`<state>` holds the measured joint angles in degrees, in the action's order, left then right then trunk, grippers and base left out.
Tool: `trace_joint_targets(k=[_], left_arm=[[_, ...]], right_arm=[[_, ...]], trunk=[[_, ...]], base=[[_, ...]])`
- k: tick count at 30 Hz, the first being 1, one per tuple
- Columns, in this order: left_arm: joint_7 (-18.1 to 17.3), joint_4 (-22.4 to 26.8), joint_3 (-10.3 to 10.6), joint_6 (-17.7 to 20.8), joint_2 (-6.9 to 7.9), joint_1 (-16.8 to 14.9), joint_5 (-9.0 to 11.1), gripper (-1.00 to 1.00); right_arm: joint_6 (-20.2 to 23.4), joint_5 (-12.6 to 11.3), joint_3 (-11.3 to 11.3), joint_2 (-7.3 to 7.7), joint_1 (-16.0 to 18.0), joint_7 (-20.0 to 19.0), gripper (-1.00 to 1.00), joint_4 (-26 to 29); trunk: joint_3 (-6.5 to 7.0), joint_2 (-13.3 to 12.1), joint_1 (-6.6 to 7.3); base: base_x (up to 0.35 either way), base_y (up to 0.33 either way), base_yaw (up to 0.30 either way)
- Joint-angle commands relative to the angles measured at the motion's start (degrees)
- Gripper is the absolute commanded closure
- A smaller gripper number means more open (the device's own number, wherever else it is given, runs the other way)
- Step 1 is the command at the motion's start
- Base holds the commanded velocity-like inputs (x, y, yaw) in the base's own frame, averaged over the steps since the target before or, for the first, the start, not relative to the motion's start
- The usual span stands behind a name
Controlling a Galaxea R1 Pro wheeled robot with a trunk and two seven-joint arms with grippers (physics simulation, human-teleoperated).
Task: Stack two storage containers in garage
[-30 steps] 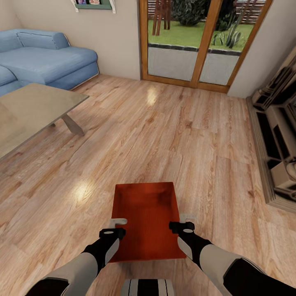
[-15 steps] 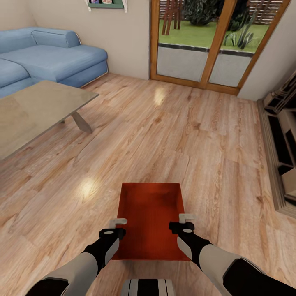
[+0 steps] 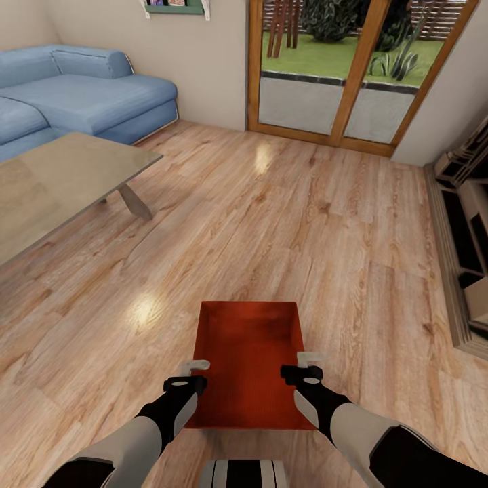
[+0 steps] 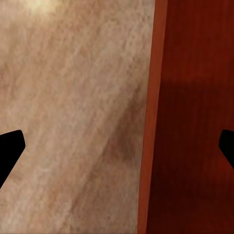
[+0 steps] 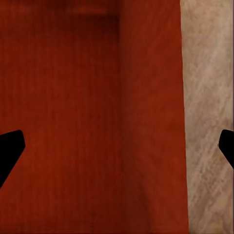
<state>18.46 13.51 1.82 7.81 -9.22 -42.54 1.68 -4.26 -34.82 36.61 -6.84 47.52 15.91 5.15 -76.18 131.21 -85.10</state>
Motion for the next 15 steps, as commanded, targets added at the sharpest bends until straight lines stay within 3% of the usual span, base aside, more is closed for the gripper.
trace_joint_targets(k=[1,6,15], left_arm=[[0.3,0.1,0.2,0.4,0.0,0.0,0.2,-1.0],[0.2,0.0,0.2,0.3,-0.04,0.0,0.1,-1.0],[0.1,0.0,0.2,0.3,0.0,0.0,0.2,-1.0]], right_arm=[[-0.2,-0.6,0.5,0.53,0.0,0.1,-1.0,0.0],[-0.2,-0.7,0.4,1.96,0.0,-0.1,-1.0,-0.1],[-0.2,-0.7,0.4,1.84,0.0,-0.1,-1.0,-0.1]], trunk=[[-0.03,0.0,0.01],[-0.03,0.0,0.01],[-0.03,0.0,0.01]], base=[[0.0,0.0,0.0],[0.0,0.0,0.0],[0.0,0.0,0.0]])
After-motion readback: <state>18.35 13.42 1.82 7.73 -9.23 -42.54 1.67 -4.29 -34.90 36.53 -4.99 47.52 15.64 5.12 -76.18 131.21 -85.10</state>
